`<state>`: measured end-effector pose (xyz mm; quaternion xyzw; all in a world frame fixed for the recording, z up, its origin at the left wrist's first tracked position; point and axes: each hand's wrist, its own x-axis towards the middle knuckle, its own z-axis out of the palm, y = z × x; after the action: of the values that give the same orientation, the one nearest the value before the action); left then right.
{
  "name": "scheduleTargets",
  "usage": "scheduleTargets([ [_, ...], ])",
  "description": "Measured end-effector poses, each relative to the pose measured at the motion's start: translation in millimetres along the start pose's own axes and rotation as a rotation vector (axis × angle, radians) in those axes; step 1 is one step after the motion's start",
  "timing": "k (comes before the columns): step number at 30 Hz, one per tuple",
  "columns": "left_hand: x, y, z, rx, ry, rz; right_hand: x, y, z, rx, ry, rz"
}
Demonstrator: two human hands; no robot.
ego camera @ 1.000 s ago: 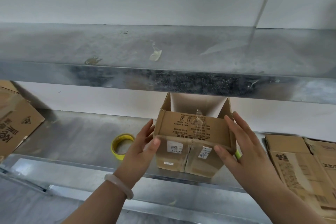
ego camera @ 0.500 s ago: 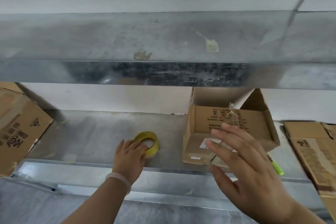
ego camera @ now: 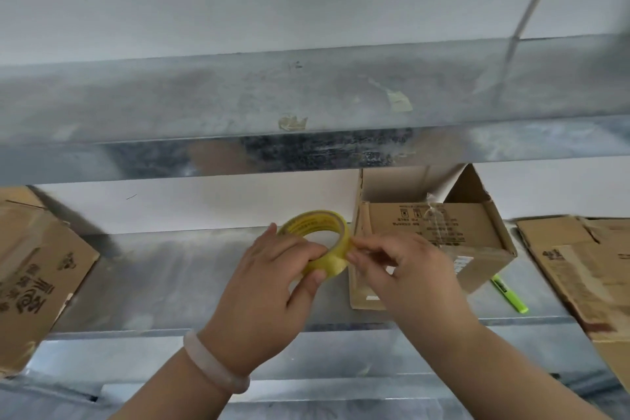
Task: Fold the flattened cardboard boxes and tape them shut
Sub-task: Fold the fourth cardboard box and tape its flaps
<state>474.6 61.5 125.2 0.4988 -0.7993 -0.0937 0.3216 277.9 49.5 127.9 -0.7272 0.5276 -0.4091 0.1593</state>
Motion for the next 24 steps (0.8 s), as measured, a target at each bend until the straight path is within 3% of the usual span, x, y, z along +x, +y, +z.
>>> scheduleTargets([
  [6,14.3,10.0,-15.1,0.144,-0.024,0.068,2.6,-6.1,-23.2,0.05,-0.165,0.201],
  [11,28.6,12.2,-21.3,0.298,0.009,-0.023,2.0,-10.5,-42.0,0.245,-0.205,0.325],
  [13,30.2,13.8,-19.6,0.262,0.019,-0.039,3.3,-10.0,-44.6,0.396,-0.197,0.41],
  [18,26.1,13.7,-24.7,-0.068,-0.048,0.035,12.4,-5.2,-55.0,1.178,-0.163,0.679],
  [21,23.0,17.3,-29.9,-0.206,-0.107,-0.003,14.6,1.0,-61.5,1.296,-0.19,0.685],
  [24,25.6,27.5,-28.4,-0.188,-0.083,0.017,14.2,5.6,-59.8,1.198,-0.205,0.653],
])
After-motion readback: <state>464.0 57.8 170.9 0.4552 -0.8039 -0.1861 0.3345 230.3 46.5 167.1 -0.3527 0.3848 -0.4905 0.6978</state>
